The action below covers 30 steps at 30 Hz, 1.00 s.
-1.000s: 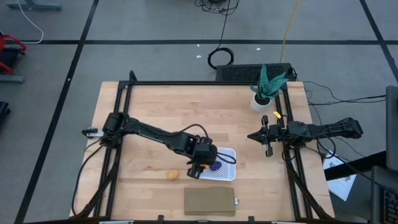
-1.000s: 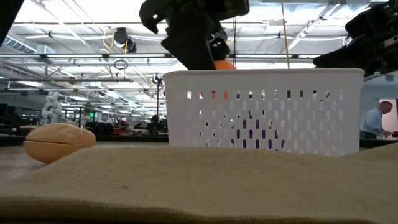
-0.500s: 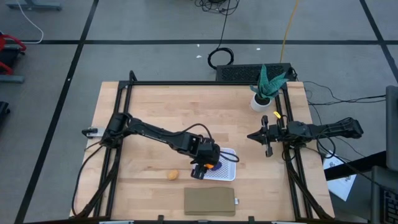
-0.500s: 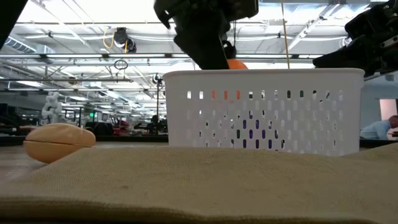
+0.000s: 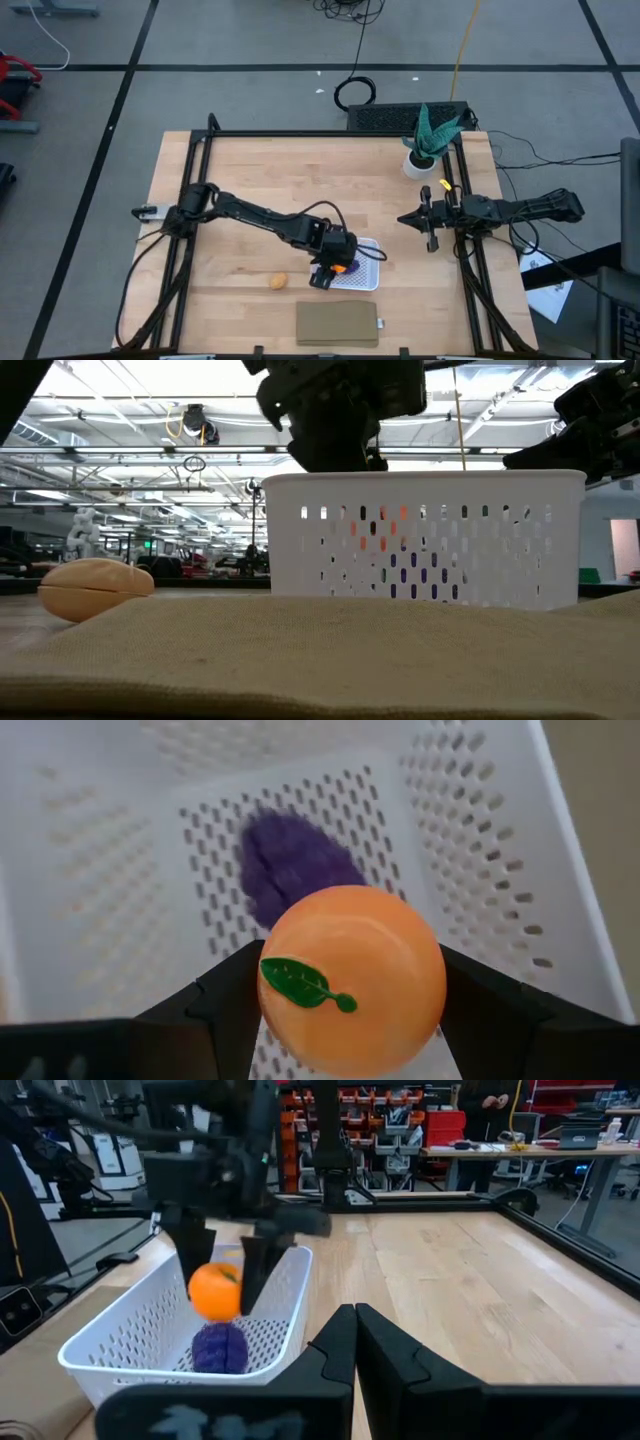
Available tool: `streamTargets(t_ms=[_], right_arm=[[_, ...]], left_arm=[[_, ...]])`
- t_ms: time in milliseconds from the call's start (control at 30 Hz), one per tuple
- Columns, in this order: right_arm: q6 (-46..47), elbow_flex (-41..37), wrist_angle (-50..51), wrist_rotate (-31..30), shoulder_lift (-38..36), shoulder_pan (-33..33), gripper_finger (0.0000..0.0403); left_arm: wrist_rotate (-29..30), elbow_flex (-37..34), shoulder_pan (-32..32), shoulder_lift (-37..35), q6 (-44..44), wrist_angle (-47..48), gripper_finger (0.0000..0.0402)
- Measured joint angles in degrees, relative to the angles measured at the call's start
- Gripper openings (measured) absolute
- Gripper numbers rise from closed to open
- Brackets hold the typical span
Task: Pick and placing Produce into tupperware
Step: Put the orange into the white basket
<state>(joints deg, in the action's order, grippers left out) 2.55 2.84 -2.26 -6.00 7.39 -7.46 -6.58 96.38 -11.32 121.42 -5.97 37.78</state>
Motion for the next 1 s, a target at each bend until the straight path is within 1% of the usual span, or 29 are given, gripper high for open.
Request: streamTargets(t_ms=[167,367,1000], right_arm=[[0.00,-0.01,0.04,0.02,0.23,0.00,0.0000],[0.02,0.00,0.04,0.02,0.41,0.00,0.0000],[0.24,-0.01,0.07,0.04,0.42,0.00,0.0000]], left_arm=[[-0.04,-0.04,0.01,2.47,-0.98,-0.51,0.0248],[0.44,-0.02,-0.02,3.85,-1.40,-0.94,0.0248],[0.36,0.00,0.06,3.90,-0.17,-1.56,0.0251]])
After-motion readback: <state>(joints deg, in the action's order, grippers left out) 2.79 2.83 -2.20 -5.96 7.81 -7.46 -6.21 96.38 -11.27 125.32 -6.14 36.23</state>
